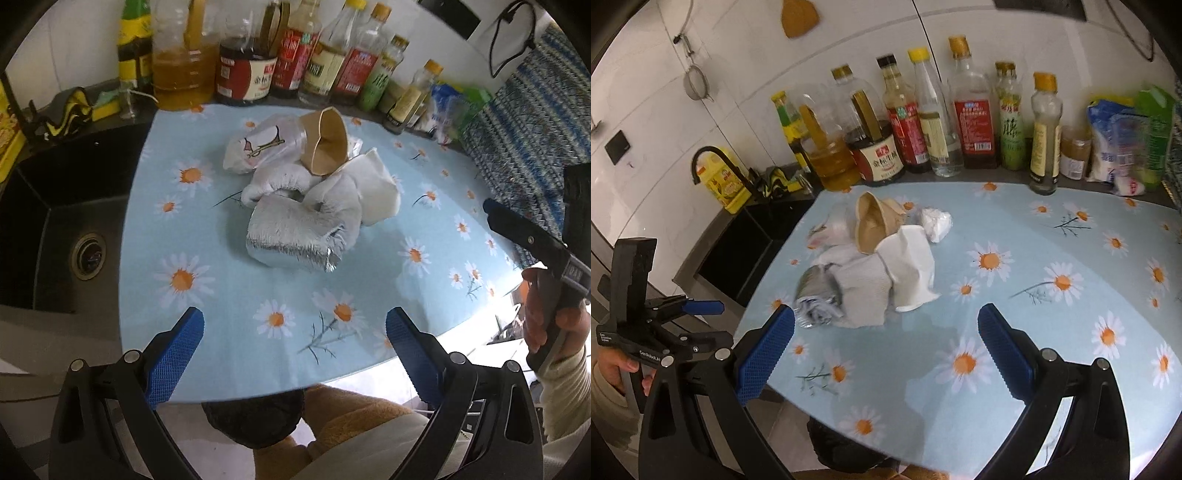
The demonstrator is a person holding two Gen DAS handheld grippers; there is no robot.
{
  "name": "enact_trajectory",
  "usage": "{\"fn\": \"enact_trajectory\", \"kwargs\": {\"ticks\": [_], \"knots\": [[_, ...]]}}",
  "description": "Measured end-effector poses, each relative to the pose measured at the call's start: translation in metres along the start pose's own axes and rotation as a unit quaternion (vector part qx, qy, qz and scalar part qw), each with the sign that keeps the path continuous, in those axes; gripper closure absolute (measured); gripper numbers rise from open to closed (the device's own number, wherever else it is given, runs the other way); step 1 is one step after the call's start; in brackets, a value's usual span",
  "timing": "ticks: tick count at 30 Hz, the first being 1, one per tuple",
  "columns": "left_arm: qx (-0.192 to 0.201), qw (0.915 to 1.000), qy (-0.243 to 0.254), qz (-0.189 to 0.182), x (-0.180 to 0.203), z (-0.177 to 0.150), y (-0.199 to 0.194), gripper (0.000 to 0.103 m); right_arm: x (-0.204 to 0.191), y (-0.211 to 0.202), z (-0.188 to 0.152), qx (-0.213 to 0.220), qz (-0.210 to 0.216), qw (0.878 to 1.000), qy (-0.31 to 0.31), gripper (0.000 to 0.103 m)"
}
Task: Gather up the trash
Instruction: 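Grasp the silver foil cup with the left tool while the right tool grasps the white paper cup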
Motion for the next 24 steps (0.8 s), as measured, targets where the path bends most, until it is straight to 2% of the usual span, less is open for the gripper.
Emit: {"fn": "enact_trajectory", "kwargs": {"ticks": [4,12,20,22,24], "knots": [[-0.014,0.9998,0.006,-0.008,-0.001,0.006,0.023,0.007,0.015,0.030,0.000,-0.025,0.011,1.000,0.001,0.004],[-0.042,0.9987,-0.024,-0.015,-0.016,0.019,0.065,0.007,0.031,0.077,-0.004,-0.066,0.036,0.997,0.009,0.006],[-0.073,0.9971,-0.017,-0.018,-0.017,0.022,0.091,0.007,0.039,0.110,-0.012,-0.107,0.069,0.992,0.024,0.009],[-0.081,0.9963,-0.020,-0.022,-0.017,0.021,0.095,0.007,0.040,0.115,-0.014,-0.115,0.078,0.990,0.028,0.017],[-0.090,0.9955,-0.020,-0.022,-0.016,0.019,0.099,0.007,0.041,0.120,-0.017,-0.123,0.082,0.989,0.029,0.019]]}}
Point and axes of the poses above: each gripper's, at about its wrist camera, not at the fingertips, and y roughly the way its jaws point, x to its right, z to its top, the point moved 10 cm from there along y, roughly the way its jaws point, and after that the axes turned 15 degrees about x, right-handed, at the moved point
